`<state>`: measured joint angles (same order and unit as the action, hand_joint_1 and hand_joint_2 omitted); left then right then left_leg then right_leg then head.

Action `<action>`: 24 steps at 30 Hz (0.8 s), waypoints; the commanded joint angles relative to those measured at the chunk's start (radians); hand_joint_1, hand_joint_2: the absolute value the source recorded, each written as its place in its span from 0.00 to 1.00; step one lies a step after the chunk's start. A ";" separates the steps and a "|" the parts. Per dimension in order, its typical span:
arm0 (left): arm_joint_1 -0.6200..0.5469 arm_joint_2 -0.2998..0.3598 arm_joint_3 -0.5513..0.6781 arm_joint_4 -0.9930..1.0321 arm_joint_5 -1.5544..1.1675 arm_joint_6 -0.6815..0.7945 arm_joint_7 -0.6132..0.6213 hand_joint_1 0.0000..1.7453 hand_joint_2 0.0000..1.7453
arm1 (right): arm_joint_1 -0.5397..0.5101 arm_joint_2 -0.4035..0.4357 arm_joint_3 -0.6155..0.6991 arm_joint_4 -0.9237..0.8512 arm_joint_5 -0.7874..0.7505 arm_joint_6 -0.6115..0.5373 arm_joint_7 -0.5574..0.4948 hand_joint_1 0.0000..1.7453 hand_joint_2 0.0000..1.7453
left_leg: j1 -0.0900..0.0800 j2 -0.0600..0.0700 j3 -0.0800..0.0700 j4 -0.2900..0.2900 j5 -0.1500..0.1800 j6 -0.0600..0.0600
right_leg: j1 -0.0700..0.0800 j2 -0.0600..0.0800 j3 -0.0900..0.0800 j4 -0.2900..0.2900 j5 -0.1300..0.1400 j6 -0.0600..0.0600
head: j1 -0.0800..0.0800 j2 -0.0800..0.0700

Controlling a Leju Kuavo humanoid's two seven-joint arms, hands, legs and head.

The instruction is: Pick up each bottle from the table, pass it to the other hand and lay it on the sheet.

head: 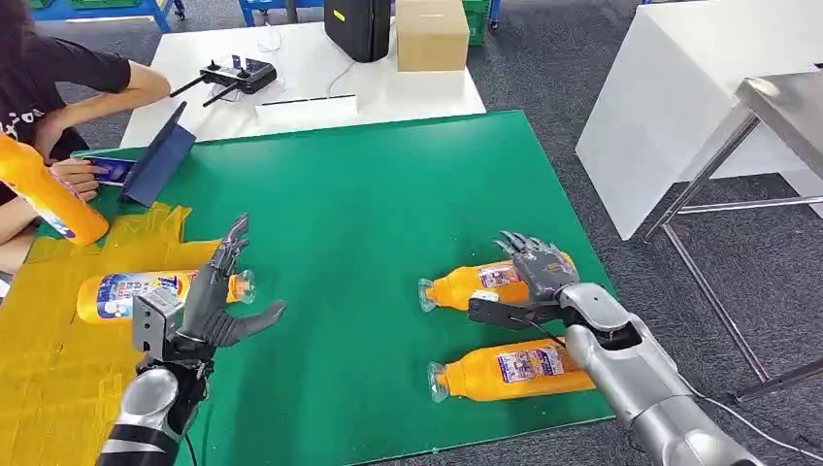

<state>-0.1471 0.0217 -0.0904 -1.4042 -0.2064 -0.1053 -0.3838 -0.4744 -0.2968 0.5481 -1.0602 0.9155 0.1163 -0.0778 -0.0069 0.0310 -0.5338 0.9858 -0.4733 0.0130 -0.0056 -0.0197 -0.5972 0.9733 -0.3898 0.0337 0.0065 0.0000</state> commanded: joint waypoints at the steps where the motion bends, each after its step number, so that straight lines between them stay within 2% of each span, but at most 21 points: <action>1: -0.047 -0.006 -0.010 0.101 0.004 -0.003 0.005 0.00 1.00 | -0.087 -0.007 0.092 0.141 -0.009 0.016 0.004 0.00 1.00 | 0.001 -0.003 0.003 0.000 -0.001 -0.001 | 0.001 0.001 0.003 -0.001 -0.001 0.000 | 0.000 0.000; 10: -0.053 -0.007 0.000 0.135 0.011 0.001 0.012 0.00 1.00 | -0.127 -0.017 0.143 0.205 -0.014 0.030 0.032 0.00 1.00 | 0.000 -0.001 0.001 0.000 0.000 -0.001 | 0.000 0.001 0.001 0.000 0.000 0.000 | 0.000 0.000; 15: -0.042 -0.013 0.013 0.137 0.017 0.000 0.018 0.00 1.00 | -0.138 -0.018 0.158 0.244 0.027 0.025 0.098 0.00 1.00 | 0.001 -0.001 0.002 0.000 -0.001 -0.001 | 0.000 0.001 0.002 0.000 0.000 0.000 | 0.000 0.000; 24: -0.043 -0.015 0.016 0.140 0.020 -0.003 0.022 0.00 1.00 | -0.143 -0.017 0.155 0.260 0.033 0.025 0.103 0.00 1.00 | 0.003 -0.004 0.004 0.001 -0.002 -0.002 | 0.002 0.003 0.004 0.000 -0.002 -0.001 | 0.000 0.000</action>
<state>-0.1610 0.0217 -0.0889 -1.3302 -0.1904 -0.1019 -0.3697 -0.5544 -0.3212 0.6500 -0.9022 0.9407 0.1370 0.0206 -0.0069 0.0309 -0.5341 0.9858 -0.4734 0.0130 -0.0056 -0.0198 -0.5974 0.9733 -0.3898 0.0337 0.0065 0.0000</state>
